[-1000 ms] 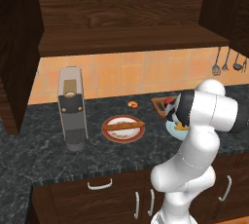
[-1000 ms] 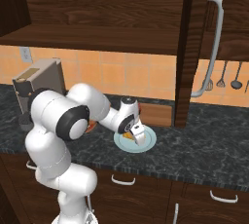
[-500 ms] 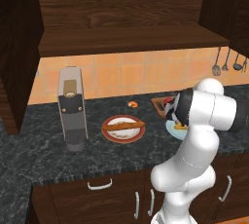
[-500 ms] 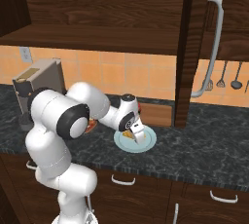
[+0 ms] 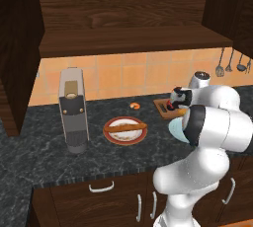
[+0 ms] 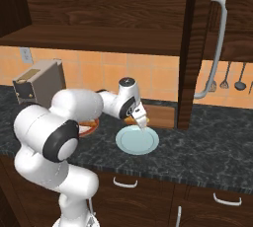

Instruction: From the different types of pastries on the counter, select a croissant and place it on the cutting board. Then retrieve a jar of jam from the cabinet and place it alongside the croissant on the cutting board.

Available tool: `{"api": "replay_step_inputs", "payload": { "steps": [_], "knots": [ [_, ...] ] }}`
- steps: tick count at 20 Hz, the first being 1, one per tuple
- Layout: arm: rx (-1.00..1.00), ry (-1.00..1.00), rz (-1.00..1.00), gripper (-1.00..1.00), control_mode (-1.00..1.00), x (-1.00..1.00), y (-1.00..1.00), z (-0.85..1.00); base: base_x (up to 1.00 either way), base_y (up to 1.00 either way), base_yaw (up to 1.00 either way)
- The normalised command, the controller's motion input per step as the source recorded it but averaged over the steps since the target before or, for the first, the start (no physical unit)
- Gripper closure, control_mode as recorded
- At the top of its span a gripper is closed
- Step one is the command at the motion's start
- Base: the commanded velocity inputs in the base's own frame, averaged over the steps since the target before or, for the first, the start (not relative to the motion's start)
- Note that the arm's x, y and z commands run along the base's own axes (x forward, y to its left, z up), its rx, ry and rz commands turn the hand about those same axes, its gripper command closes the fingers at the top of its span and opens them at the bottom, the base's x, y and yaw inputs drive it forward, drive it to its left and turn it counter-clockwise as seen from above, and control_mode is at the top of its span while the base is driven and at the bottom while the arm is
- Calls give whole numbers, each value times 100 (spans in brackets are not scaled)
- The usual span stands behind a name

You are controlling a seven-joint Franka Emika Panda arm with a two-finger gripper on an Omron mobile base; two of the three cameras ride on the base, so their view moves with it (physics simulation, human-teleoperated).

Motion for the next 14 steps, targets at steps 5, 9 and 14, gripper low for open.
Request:
{"api": "replay_step_inputs", "payload": {
  "steps": [5,9,14],
  "knots": [
    [-2,-4,1,100,-100,86,-22,44,0,0,0],
    [0,-2,4,100,-100,100,-82,25,0,0,0],
    [0,-1,2,100,-100,36,-35,4,0,0,0]
  ]
}}
